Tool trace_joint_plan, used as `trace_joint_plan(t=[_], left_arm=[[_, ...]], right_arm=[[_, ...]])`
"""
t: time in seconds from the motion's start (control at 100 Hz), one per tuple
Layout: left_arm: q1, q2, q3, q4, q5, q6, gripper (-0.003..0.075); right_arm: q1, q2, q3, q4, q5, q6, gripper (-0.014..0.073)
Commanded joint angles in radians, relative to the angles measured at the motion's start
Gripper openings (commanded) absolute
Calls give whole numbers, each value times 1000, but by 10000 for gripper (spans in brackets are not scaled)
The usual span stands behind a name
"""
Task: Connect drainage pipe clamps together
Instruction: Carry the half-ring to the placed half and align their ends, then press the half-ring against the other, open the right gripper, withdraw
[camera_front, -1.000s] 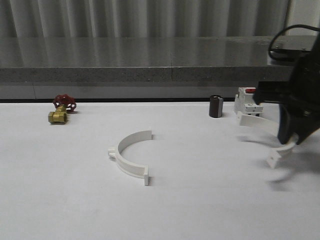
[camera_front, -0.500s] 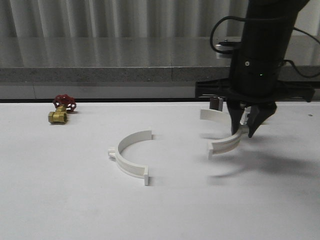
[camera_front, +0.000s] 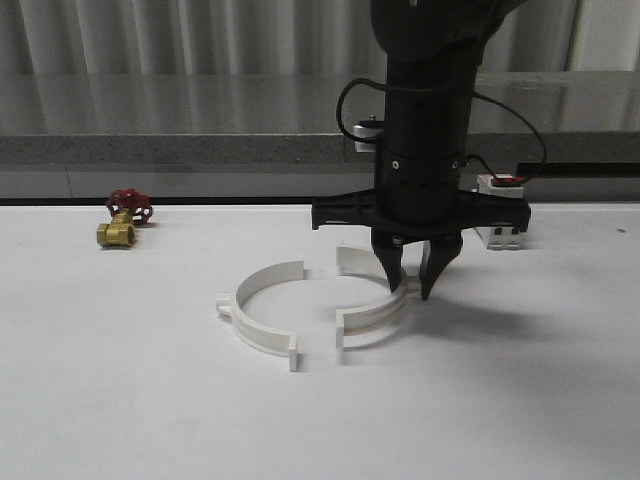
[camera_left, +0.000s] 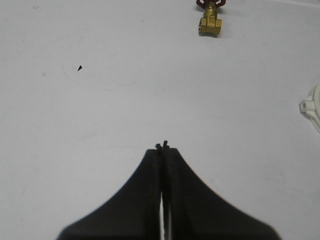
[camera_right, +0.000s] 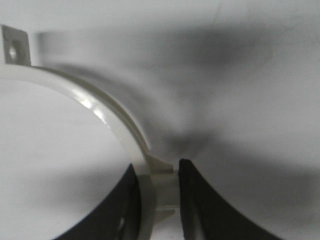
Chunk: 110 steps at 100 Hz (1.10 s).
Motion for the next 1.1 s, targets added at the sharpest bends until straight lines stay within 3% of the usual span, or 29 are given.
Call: trace_joint_plan(t=[0.0,1.09], left_arm=[[1,-4,-24,2,-55,0,-20],[1,-4,-24,2,-55,0,-20]], right_arm=[[9,-52,-34,-25,-8,14,-43],[42,-20,-35,1,-83,68,-43]])
